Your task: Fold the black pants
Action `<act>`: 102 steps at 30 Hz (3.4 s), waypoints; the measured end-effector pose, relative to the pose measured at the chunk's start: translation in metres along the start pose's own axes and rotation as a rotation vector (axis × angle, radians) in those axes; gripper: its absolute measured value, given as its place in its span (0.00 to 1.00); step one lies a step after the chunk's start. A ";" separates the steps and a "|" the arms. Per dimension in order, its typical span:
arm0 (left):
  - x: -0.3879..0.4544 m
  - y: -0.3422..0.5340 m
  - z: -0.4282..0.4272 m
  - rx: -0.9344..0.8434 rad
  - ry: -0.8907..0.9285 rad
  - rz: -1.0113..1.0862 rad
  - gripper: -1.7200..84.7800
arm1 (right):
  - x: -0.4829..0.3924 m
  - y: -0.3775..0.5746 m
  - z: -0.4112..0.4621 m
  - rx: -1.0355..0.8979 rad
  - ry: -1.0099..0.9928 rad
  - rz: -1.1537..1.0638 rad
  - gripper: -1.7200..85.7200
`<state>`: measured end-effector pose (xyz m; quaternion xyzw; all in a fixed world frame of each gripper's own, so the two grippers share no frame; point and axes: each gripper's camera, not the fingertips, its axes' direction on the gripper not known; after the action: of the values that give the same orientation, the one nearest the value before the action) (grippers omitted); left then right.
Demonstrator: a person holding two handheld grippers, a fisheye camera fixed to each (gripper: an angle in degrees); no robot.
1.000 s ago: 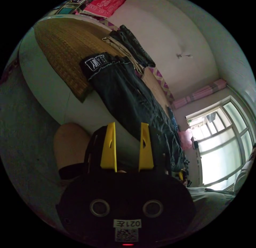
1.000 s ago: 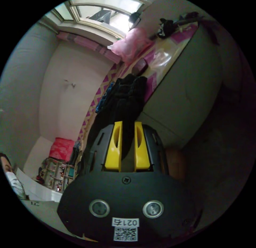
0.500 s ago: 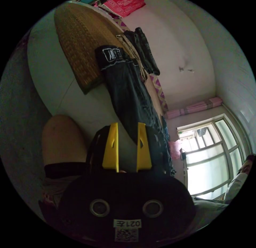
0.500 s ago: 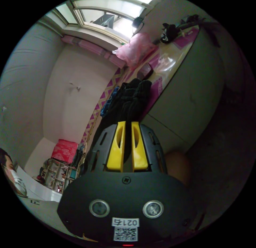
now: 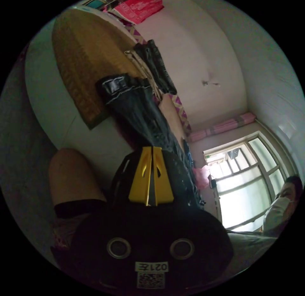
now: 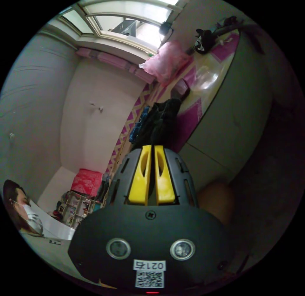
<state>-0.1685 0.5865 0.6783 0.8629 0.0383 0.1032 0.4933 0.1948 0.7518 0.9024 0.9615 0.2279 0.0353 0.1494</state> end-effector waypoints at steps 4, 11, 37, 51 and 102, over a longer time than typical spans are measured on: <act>0.064 -0.025 0.022 -0.037 -0.021 0.205 0.01 | -0.030 -0.028 0.013 -0.015 -0.090 -0.026 0.02; 0.157 -0.110 0.136 -0.197 -0.168 0.445 0.01 | -0.104 -0.122 0.127 -0.127 -0.110 -0.120 0.03; 0.159 -0.093 0.350 -0.478 -0.490 0.981 0.17 | -0.316 0.052 0.402 -0.618 -0.090 -0.810 0.08; 0.087 -0.208 0.336 -0.263 -0.411 0.456 0.02 | -0.369 0.151 0.455 -0.704 -0.096 -0.857 0.05; -0.042 -0.320 0.299 -0.181 -0.331 0.452 0.01 | -0.446 0.381 0.429 -0.695 0.562 -1.119 0.01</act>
<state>-0.1331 0.4909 0.2504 0.8073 -0.2453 0.0711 0.5321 0.0177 0.1112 0.6092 0.5520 0.6923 0.2702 0.3783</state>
